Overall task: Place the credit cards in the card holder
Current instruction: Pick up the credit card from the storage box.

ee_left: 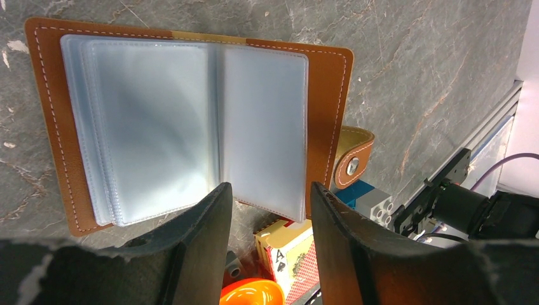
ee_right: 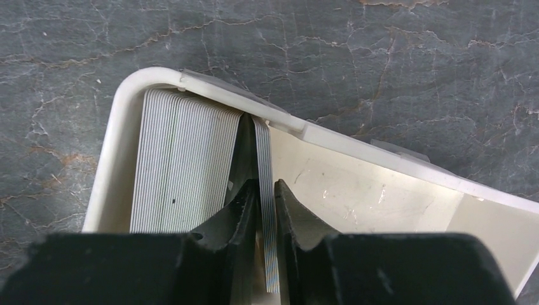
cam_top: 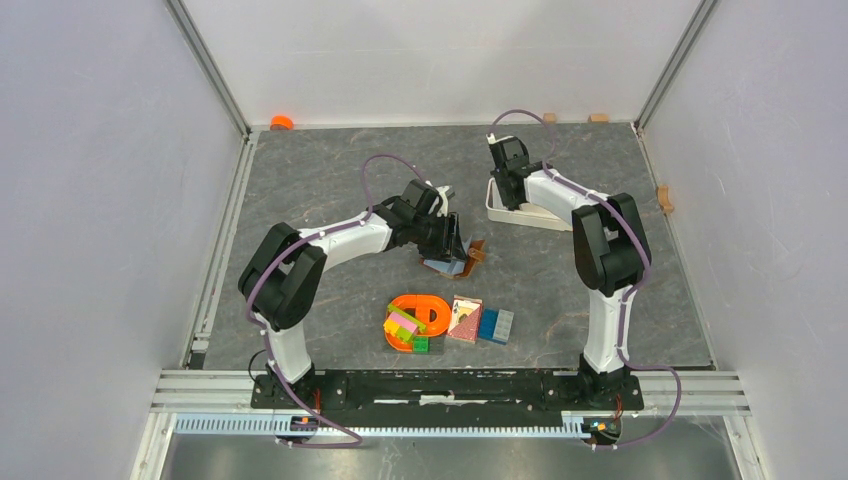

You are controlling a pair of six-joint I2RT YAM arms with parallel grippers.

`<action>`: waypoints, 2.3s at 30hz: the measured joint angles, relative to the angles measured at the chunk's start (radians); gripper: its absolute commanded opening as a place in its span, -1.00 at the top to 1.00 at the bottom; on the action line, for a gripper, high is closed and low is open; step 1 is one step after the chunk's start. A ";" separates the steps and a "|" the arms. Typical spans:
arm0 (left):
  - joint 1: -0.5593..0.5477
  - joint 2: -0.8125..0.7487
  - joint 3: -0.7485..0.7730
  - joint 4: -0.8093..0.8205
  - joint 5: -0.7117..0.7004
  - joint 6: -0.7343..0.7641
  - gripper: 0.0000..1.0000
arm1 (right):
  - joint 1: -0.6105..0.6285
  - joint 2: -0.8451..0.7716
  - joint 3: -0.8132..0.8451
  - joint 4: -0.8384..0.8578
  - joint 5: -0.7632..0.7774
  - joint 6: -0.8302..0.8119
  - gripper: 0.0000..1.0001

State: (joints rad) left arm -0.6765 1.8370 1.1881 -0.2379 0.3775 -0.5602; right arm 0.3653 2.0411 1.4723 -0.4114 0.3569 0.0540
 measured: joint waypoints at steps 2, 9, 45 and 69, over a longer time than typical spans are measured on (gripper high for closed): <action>0.000 0.000 0.000 0.000 0.000 0.000 -0.11 | 0.000 -0.001 0.000 0.000 -0.002 -0.002 0.62; 0.000 0.000 0.000 0.000 0.000 0.000 -0.11 | 0.000 -0.023 0.001 -0.005 -0.014 -0.019 0.87; 0.000 0.000 0.000 0.000 0.000 0.000 -0.11 | -0.001 -0.034 0.037 -0.038 -0.033 -0.035 1.00; 0.000 0.000 0.000 0.000 0.000 0.000 -0.11 | -0.001 -0.095 0.036 -0.042 -0.047 -0.059 0.93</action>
State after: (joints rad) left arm -0.6765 1.8370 1.1881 -0.2379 0.3775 -0.5602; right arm 0.3645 1.9457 1.5085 -0.4534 0.3103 -0.0051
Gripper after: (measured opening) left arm 0.553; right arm 0.039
